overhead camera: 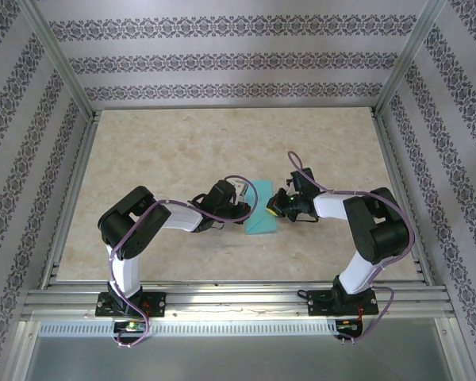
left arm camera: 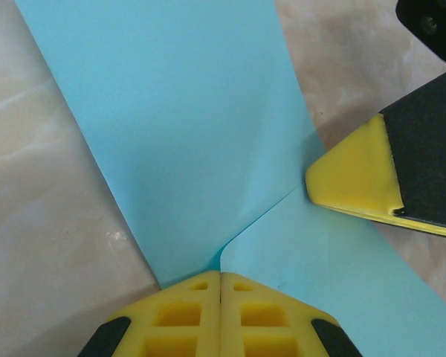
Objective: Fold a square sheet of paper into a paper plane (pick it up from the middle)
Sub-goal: Fold the triangle a second time at the center of the table.
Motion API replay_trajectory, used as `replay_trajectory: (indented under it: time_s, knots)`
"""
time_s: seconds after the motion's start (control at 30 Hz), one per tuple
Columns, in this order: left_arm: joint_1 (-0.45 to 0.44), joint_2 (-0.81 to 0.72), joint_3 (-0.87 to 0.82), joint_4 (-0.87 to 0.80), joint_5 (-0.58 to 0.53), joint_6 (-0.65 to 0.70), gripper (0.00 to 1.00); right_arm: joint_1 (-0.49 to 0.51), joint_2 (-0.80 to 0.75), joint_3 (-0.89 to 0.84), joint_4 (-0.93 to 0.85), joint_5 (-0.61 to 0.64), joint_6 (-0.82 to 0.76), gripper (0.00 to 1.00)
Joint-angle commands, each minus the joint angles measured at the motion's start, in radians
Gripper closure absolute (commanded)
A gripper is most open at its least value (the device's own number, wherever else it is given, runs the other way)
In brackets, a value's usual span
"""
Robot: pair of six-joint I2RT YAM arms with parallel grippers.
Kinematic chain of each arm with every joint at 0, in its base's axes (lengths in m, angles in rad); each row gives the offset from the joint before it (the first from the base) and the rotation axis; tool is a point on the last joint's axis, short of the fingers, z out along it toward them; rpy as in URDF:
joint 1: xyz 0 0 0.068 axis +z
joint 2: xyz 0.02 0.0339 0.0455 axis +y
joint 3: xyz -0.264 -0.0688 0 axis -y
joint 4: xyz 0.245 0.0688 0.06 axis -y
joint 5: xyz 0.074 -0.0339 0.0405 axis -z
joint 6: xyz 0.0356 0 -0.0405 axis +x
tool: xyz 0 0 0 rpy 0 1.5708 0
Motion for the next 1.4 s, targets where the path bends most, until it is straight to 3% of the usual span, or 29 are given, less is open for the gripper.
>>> replay_trajectory:
  time_s: [0.0,0.2,0.6,0.83,0.97,1.2,1.37]
  knots:
    - [0.012,0.006,-0.019,-0.046,-0.004,-0.001,1.00,-0.030,0.028,-0.047,-0.023,0.064,0.005,1.00]
    - [0.012,0.007,-0.022,-0.048,-0.001,0.006,1.00,-0.059,0.009,-0.062,0.014,0.043,0.081,1.00]
    - [0.012,0.008,-0.027,-0.039,0.001,-0.001,1.00,-0.045,-0.096,-0.006,-0.144,0.291,0.034,1.00]
    - [0.012,0.005,-0.021,-0.044,0.002,0.002,1.00,0.012,-0.176,0.031,-0.124,0.164,-0.066,1.00]
    - [0.012,0.005,-0.019,-0.043,0.003,0.002,1.00,0.061,-0.106,0.050,-0.084,0.010,-0.043,1.00]
    - [0.012,0.003,-0.021,-0.043,0.007,0.002,1.00,0.095,-0.031,0.020,-0.013,-0.020,-0.011,1.00]
    - [0.012,0.001,-0.013,-0.053,0.016,-0.005,1.00,0.093,0.018,0.028,-0.086,0.000,-0.037,1.00]
